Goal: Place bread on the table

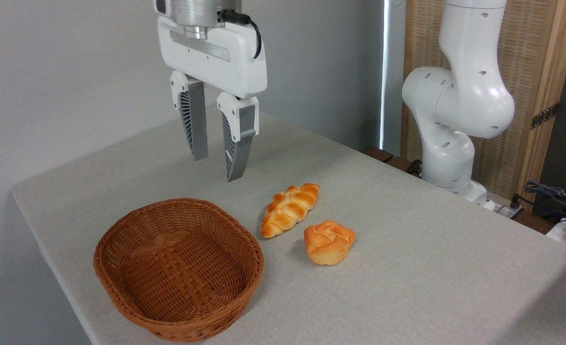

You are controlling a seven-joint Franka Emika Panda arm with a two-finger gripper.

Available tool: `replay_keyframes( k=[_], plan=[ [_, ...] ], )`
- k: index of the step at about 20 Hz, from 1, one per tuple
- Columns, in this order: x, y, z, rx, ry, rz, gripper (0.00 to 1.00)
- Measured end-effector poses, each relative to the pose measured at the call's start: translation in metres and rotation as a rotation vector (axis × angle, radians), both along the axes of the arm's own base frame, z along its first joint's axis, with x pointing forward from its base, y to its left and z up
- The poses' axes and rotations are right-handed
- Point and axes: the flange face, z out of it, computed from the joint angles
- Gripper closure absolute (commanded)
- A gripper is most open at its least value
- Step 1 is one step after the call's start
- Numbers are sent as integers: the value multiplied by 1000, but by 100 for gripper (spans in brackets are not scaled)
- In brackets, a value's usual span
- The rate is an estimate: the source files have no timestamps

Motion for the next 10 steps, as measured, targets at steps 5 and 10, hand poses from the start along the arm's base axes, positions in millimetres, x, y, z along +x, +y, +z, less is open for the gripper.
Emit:
replay_keyframes(
  k=[5,10],
  plan=[
    [17,-20,-7,9,77,-1,0],
    [21,-23,-12,13,100,-5,0]
  ],
)
